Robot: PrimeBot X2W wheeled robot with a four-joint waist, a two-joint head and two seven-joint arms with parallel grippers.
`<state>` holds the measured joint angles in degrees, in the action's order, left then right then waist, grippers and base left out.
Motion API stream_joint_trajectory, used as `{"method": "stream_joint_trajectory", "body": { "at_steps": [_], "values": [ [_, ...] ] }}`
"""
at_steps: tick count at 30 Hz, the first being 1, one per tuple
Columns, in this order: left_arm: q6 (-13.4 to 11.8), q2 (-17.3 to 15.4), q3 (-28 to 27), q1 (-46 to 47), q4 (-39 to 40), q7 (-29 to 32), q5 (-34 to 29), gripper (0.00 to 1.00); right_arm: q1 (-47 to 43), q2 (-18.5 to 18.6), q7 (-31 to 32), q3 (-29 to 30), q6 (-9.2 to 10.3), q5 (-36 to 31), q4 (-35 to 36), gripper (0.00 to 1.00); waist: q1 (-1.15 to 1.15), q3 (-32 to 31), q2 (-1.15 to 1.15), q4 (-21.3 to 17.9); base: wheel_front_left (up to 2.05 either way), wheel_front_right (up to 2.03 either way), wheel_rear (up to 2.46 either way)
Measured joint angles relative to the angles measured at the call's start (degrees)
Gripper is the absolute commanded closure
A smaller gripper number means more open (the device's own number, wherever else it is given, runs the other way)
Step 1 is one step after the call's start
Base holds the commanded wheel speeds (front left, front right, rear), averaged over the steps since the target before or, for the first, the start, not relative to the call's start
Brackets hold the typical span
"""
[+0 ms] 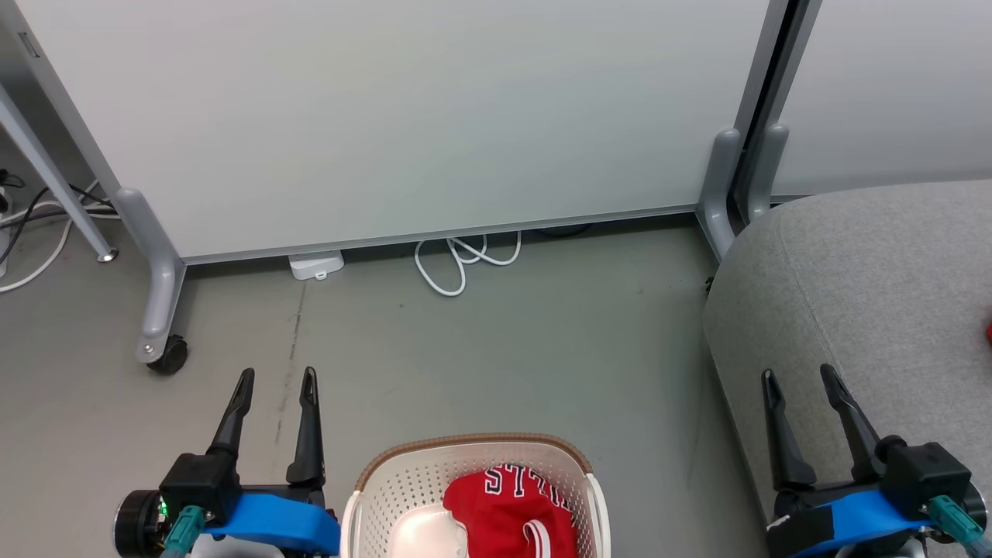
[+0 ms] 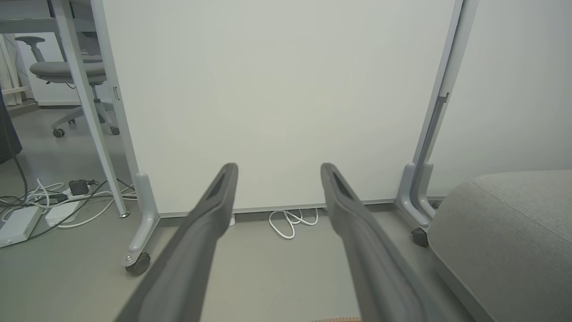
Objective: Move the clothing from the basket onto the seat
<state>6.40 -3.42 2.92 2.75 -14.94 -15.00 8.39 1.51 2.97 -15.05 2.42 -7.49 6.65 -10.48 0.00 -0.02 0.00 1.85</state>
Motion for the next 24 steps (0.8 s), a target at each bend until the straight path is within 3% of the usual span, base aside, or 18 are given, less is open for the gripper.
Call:
{"method": "stream_joint_trajectory", "body": {
  "at_steps": [16,24],
  "values": [
    [0.68,0.32,-0.32,0.04,-0.98,0.00,-0.85,0.00,0.02,-0.01,0.00,-0.30,0.00,0.48,-0.48,0.00,0.00,-0.04,0.00,-0.22,0.00,0.00,0.00],
    [0.77,0.19,5.82,3.51,-6.21,0.00,-0.69,0.00,0.63,-0.02,0.00,-0.52,0.00,0.48,-0.59,0.00,0.01,0.87,0.00,-1.08,0.00,0.00,0.00]
  ]
}}
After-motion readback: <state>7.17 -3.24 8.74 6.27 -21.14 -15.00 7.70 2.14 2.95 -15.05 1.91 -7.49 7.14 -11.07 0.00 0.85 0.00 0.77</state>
